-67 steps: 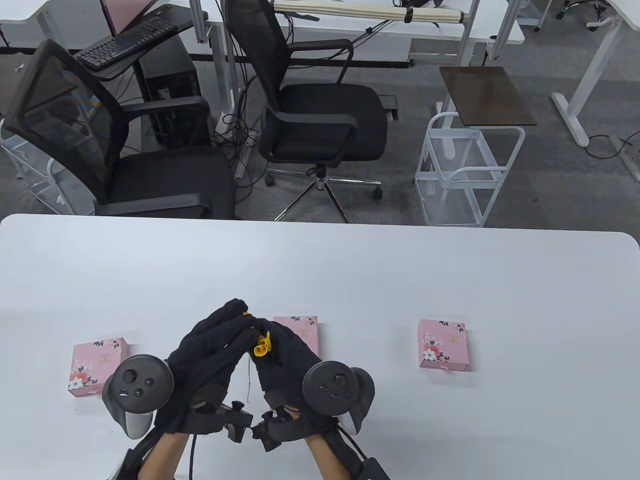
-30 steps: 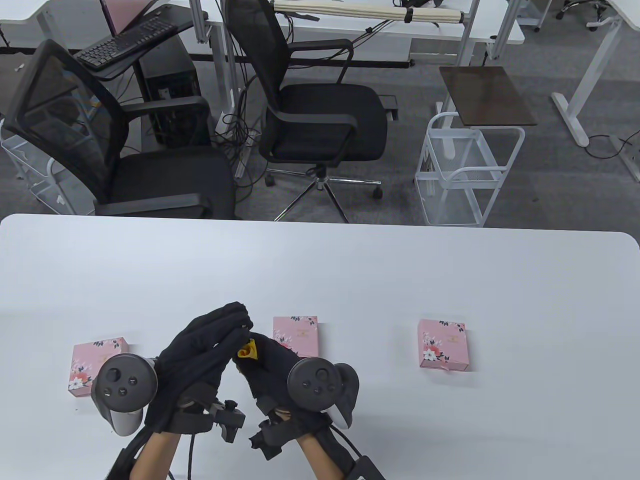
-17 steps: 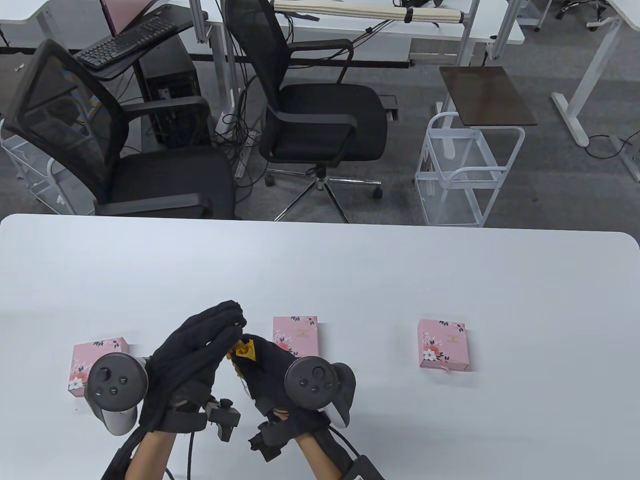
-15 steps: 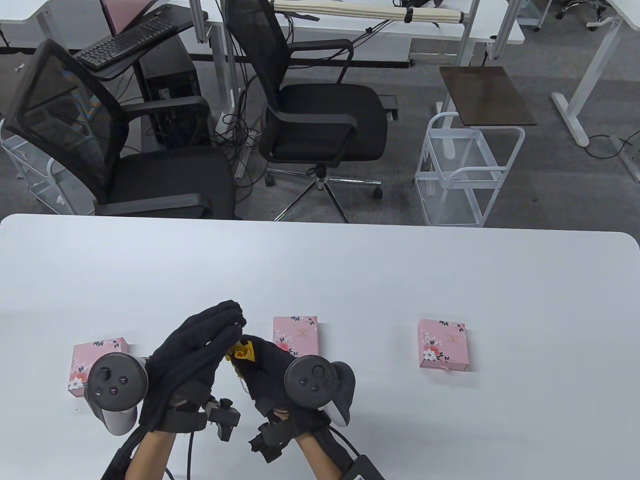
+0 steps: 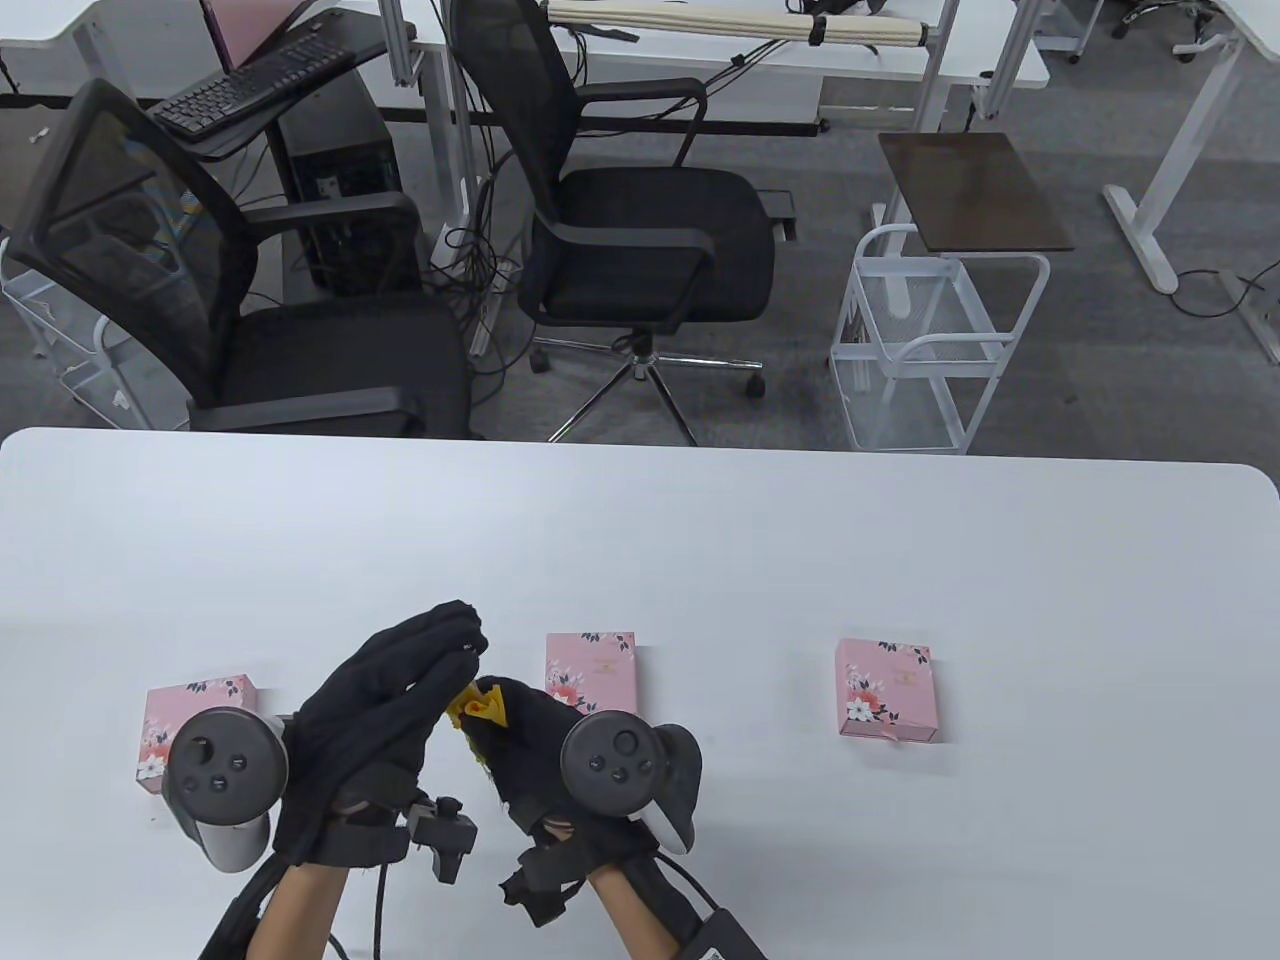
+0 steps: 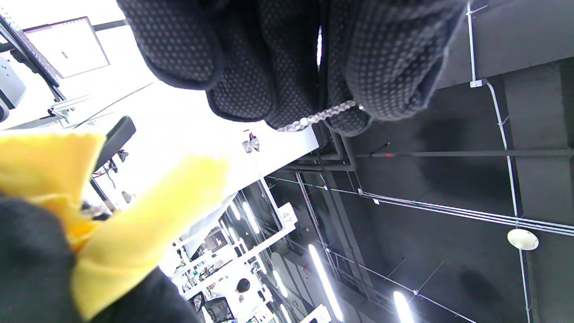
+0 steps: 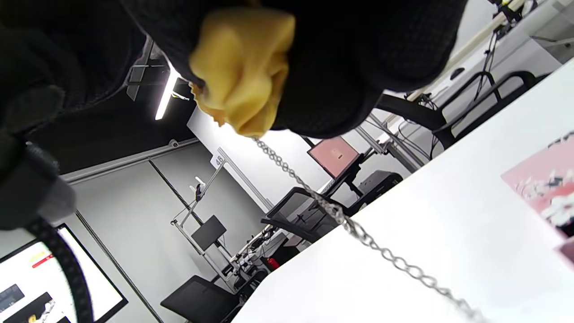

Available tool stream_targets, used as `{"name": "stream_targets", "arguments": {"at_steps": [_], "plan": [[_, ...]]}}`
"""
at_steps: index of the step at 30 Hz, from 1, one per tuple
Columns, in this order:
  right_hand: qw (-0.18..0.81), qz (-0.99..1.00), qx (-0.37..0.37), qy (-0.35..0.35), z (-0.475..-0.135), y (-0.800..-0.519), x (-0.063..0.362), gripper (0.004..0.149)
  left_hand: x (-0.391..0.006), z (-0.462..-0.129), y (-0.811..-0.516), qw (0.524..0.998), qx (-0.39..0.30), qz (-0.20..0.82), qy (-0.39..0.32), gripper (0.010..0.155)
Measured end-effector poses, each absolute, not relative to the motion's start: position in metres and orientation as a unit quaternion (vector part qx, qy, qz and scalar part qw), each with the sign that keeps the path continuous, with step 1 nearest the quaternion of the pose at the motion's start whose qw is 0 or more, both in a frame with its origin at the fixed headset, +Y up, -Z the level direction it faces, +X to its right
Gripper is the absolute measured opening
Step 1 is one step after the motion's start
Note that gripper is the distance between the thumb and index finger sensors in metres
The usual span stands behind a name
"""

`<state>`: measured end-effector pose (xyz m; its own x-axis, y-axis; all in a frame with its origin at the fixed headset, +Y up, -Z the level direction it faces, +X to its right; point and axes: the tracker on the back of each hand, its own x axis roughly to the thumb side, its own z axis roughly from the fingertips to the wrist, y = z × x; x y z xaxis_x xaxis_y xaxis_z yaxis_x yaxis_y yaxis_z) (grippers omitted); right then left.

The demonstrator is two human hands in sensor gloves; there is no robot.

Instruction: Dust necklace

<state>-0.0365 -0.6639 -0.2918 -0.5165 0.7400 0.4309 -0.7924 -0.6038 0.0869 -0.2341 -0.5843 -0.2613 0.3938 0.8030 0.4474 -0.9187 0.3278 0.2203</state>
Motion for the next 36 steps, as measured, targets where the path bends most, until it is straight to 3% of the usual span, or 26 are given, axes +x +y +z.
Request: {"name": "stream_targets", "arguments": {"at_steps": [4,8,24,36], "plan": [[0.407,0.884,0.22,-0.071,-0.292,-0.665,-0.037,0.037,-0.234,-0.261,-0.585,0.803,0.225,0.538,-0.124,0.035],[0.443,0.871,0.205,-0.055,-0.293,-0.671,-0.038,0.038,-0.233,-0.261,-0.585,0.799,0.222,0.544,-0.127,0.035],[0.396,0.892,0.213,-0.04,-0.294,-0.678,-0.043,0.041,-0.235,-0.261,-0.583,0.793,0.215,0.553,-0.135,0.036],[0.414,0.887,0.201,-0.025,-0.297,-0.688,-0.045,0.039,-0.239,-0.261,-0.582,0.785,0.219,0.563,-0.135,0.036]]}}
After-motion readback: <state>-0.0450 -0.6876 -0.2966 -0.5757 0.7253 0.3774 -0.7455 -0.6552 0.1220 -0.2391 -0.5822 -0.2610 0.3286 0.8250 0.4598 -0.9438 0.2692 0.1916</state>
